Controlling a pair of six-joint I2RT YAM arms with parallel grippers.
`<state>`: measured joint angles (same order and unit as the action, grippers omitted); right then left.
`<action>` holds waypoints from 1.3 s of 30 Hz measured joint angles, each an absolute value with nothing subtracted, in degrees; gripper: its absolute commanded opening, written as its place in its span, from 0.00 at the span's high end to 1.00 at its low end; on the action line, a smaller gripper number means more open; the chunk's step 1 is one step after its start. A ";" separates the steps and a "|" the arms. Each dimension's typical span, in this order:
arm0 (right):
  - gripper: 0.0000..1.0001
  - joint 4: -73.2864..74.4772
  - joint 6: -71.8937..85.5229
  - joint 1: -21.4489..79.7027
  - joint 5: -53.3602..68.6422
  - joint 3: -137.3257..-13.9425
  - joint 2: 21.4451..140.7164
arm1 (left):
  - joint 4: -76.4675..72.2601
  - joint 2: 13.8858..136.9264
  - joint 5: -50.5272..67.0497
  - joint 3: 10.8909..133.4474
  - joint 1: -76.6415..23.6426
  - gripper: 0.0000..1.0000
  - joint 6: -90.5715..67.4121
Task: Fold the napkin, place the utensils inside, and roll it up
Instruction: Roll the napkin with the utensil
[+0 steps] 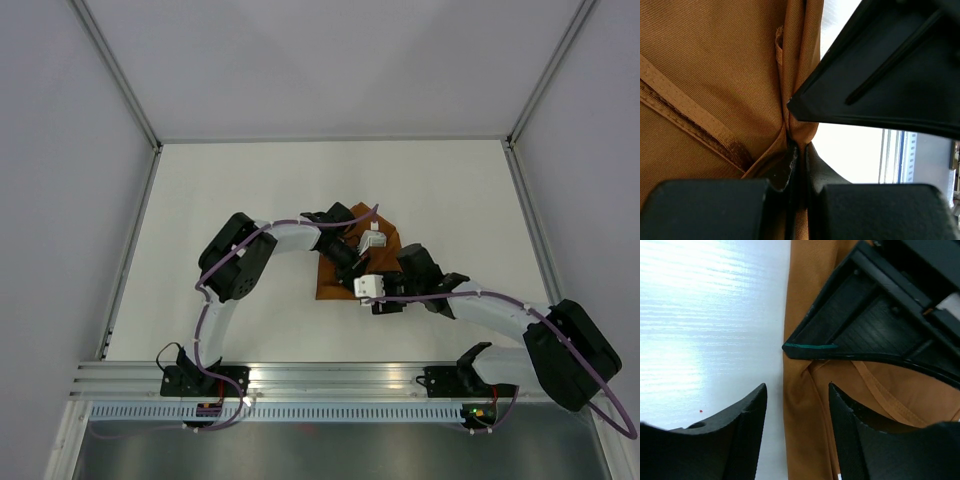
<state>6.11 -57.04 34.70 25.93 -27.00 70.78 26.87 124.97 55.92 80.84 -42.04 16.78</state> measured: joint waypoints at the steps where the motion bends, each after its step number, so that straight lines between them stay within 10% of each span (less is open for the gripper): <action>1: 0.44 5.87 -57.19 35.11 25.45 -27.00 71.50 | 27.03 125.05 56.03 80.95 -42.00 0.98 16.75; 14: 0.65 3.55 -58.46 36.27 23.07 -28.64 77.10 | 28.27 125.69 56.60 81.80 -41.74 0.94 16.75; 23: 0.78 5.34 -59.57 36.27 23.03 -30.74 78.67 | 29.06 125.86 57.12 82.19 -40.93 0.70 15.81; 39: 0.82 10.22 -58.24 34.61 26.37 -32.21 79.57 | 9.52 117.56 56.55 71.42 -34.41 0.63 -2.07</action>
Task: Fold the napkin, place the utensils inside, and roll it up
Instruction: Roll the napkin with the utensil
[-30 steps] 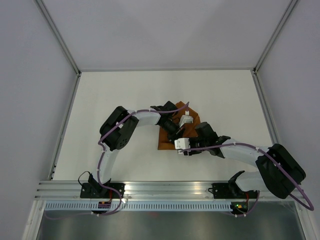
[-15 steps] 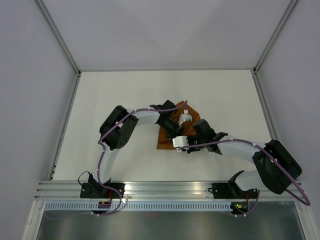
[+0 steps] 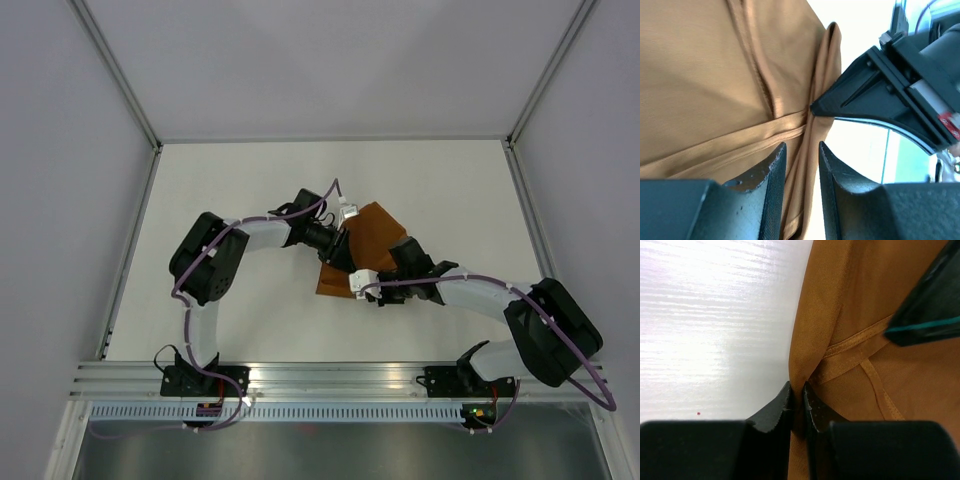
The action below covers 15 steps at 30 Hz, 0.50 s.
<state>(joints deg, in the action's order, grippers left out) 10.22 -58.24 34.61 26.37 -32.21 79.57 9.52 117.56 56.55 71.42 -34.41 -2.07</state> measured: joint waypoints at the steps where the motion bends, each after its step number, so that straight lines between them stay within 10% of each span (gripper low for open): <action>1: 0.82 10.83 -58.15 33.98 27.20 -32.34 79.59 | 7.09 116.53 56.14 70.11 -33.87 0.63 -3.53; 15: 0.82 27.59 -60.03 21.80 39.97 -43.33 89.47 | -22.92 95.98 36.93 48.05 -33.08 0.64 -17.04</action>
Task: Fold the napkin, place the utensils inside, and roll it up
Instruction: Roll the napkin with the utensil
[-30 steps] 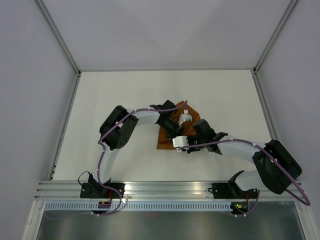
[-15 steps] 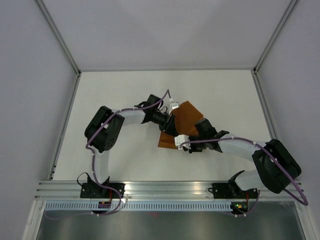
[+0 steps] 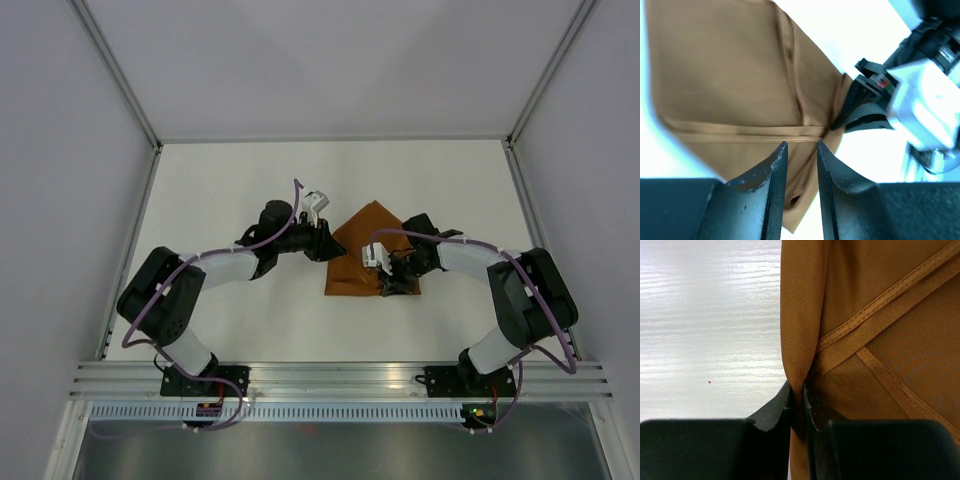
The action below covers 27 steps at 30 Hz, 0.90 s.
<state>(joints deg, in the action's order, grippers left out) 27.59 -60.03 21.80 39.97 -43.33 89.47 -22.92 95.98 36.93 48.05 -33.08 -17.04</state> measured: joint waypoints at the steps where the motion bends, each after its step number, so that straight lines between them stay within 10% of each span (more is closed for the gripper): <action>1: 0.82 29.23 -60.42 21.12 40.86 -44.51 90.67 | -25.12 94.21 34.79 45.87 -33.08 0.64 -17.04; 27: 0.82 63.51 -71.31 12.97 51.57 -65.84 115.24 | -28.60 95.79 4.32 42.89 -60.60 0.46 29.06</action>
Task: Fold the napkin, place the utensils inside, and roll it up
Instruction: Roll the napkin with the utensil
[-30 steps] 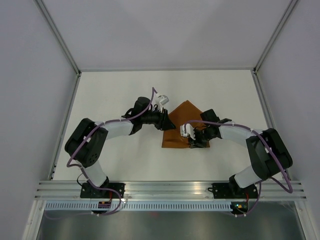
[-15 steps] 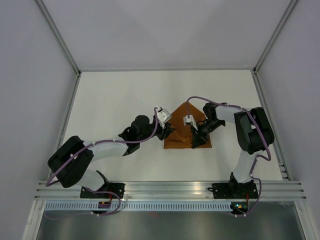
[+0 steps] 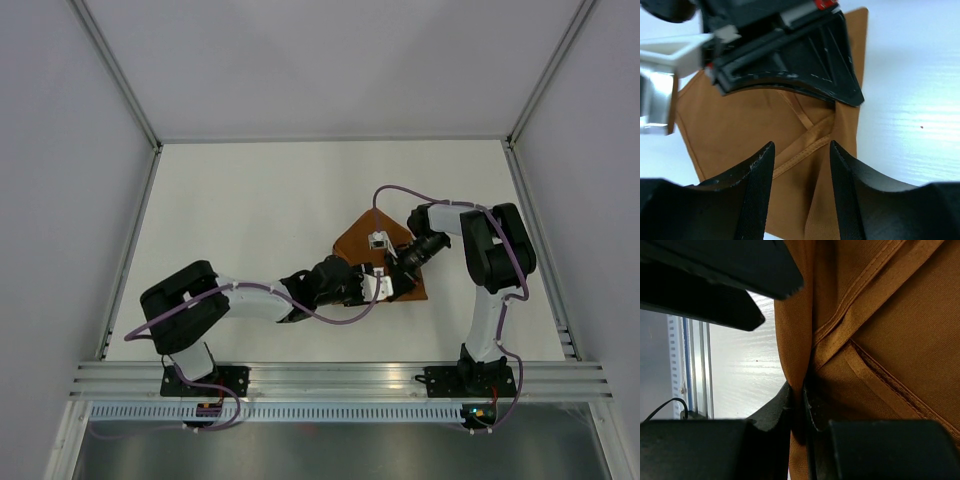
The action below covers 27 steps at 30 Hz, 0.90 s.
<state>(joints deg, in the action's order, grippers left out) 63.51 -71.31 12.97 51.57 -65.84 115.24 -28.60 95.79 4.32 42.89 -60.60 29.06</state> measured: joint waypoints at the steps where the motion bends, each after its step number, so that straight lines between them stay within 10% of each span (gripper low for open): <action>1: 0.82 63.77 -71.37 12.86 51.64 -65.87 115.35 | -28.29 96.51 4.32 43.20 -61.14 0.45 29.80; 27: 0.82 65.87 -71.35 11.88 51.81 -66.94 117.21 | -17.08 106.32 9.76 53.69 -61.58 0.46 33.93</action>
<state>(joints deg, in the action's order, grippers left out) 65.87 -71.35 11.88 51.81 -66.94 117.21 -17.08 106.32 9.76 53.69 -61.58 33.93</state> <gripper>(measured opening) 0.184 0.543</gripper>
